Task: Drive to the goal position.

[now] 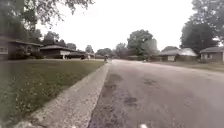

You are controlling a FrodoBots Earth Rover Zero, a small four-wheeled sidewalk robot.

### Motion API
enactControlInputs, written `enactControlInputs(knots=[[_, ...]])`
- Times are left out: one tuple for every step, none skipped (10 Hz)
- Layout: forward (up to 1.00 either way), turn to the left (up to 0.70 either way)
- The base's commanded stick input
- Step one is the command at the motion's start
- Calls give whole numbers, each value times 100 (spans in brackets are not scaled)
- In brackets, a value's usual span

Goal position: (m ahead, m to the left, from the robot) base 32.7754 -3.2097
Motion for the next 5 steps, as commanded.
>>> enactControlInputs(knots=[[70, 0], [70, 0], [70, 0], [70, 0], [70, 0]])
